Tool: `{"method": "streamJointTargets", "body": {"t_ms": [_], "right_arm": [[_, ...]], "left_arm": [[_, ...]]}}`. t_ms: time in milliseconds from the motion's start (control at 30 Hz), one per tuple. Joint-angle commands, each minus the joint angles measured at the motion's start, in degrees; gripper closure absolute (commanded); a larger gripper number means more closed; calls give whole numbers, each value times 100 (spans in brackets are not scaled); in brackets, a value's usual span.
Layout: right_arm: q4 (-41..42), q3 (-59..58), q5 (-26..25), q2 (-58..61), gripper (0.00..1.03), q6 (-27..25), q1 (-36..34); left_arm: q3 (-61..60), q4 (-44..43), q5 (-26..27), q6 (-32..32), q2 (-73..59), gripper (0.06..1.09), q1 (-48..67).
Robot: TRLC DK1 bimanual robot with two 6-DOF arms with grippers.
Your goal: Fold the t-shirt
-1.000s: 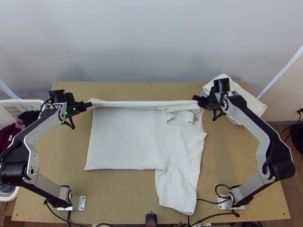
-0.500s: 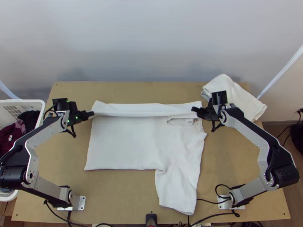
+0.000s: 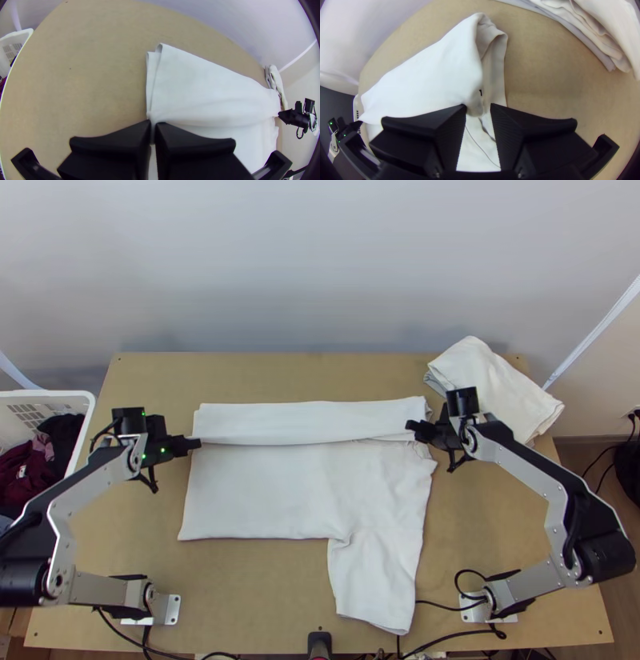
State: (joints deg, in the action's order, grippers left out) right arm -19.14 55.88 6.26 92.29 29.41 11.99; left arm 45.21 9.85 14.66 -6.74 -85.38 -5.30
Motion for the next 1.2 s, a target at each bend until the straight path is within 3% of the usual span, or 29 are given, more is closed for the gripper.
{"method": "streamJointTargets", "body": {"t_ms": [0, 33, 133, 233, 333, 500, 567, 733, 833, 967, 1033, 1167], "right_arm": [[-2, -253, -90, -440, 43, 135, 5], [-2, -306, -90, -554, 38, 127, 5], [-64, -516, -81, -906, 37, 127, -12], [-372, -648, -90, -1372, 28, 127, -4], [-960, -692, -81, -1732, 14, 434, -21], [-2156, -622, -64, -2163, 13, 671, 23], [-2683, -648, 147, -2286, 3, 970, 32], [-3799, -833, 929, -2321, 4, 1032, 146], [-4116, -1097, 991, -2356, 9, 997, 357], [-4168, -1492, 1017, -2497, 13, 970, 831], [-4168, -1624, 1035, -2514, 24, 979, 954], [-3993, -1756, 1114, -2444, 27, 1005, 1113]], "left_arm": [[-294, 44, 55, 85, 523, 63, -6], [-320, 44, 55, 77, 602, 53, -24], [-338, 88, 55, 85, 690, 25, -138], [-241, 325, 64, 208, 637, 16, -261], [-179, 439, 55, 270, 646, 15, -366], [14, 984, 64, 349, 751, 15, -402], [-21, 1019, 64, 358, 874, 15, -393], [-39, 1160, 108, 367, 1094, 15, -393], [-65, 1230, 143, 384, 1182, 15, -393], [-118, 1265, 178, 384, 1296, 15, -393], [-144, 1309, 204, 384, 1375, 15, -393], [-214, 1371, 204, 419, 1498, 15, -393]]}}
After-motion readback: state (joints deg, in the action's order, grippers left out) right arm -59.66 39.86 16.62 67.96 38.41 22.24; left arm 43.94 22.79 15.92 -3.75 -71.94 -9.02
